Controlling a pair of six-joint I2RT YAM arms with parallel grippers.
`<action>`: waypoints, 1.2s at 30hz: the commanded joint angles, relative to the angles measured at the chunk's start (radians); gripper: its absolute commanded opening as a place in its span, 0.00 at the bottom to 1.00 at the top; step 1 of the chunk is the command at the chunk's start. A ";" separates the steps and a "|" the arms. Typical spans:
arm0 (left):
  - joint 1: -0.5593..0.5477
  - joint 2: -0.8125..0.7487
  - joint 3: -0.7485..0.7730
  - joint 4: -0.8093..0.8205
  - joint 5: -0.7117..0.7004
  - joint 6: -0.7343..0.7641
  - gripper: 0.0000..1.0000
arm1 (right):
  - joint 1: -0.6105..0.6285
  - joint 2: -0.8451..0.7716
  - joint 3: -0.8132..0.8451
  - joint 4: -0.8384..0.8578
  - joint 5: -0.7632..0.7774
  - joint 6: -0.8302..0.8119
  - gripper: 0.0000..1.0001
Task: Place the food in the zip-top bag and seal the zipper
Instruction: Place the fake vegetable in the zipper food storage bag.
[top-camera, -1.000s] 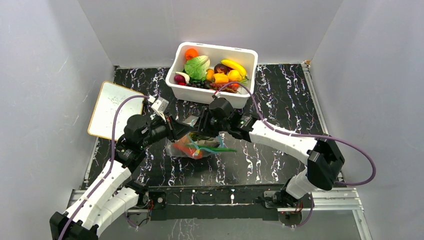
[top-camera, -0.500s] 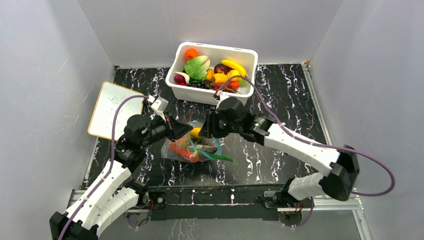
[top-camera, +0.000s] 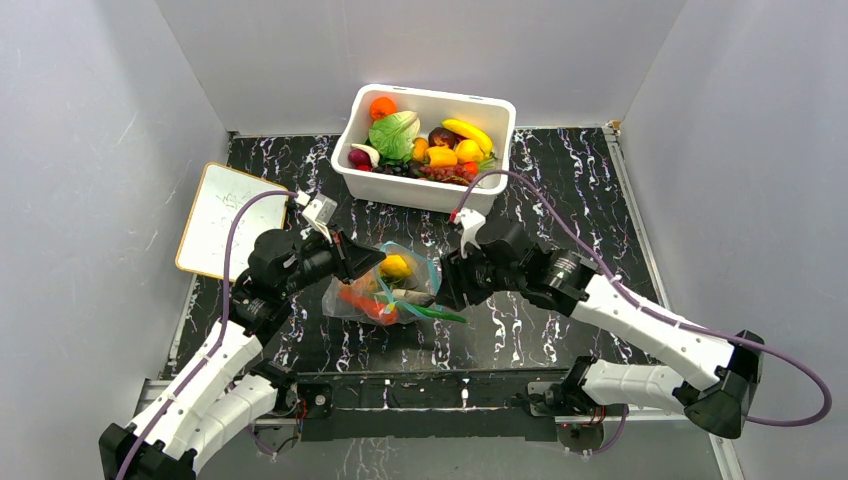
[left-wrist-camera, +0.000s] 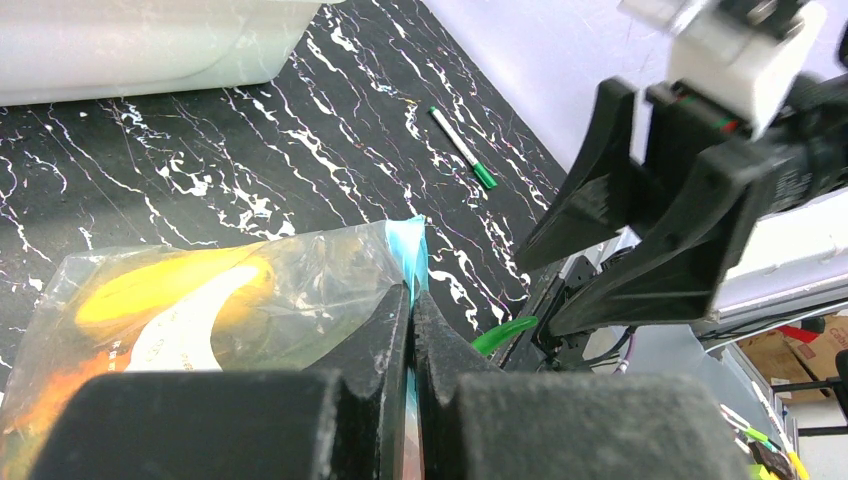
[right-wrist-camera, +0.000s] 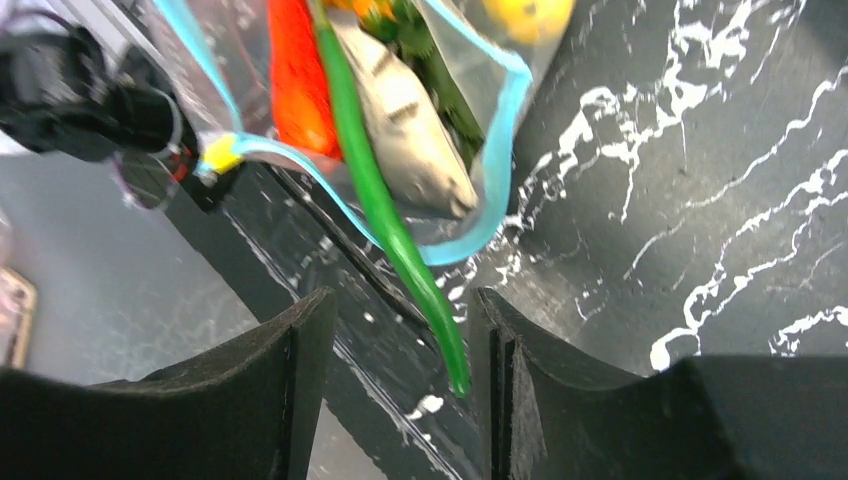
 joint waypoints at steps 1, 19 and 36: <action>-0.003 -0.022 0.028 0.016 -0.009 0.011 0.00 | 0.003 0.018 -0.036 -0.011 -0.031 -0.072 0.49; -0.003 -0.025 0.028 0.012 -0.009 0.009 0.00 | 0.003 0.061 -0.134 0.071 -0.157 -0.059 0.19; -0.003 -0.025 0.026 0.045 -0.004 -0.023 0.00 | 0.003 -0.011 -0.132 0.157 0.015 0.500 0.00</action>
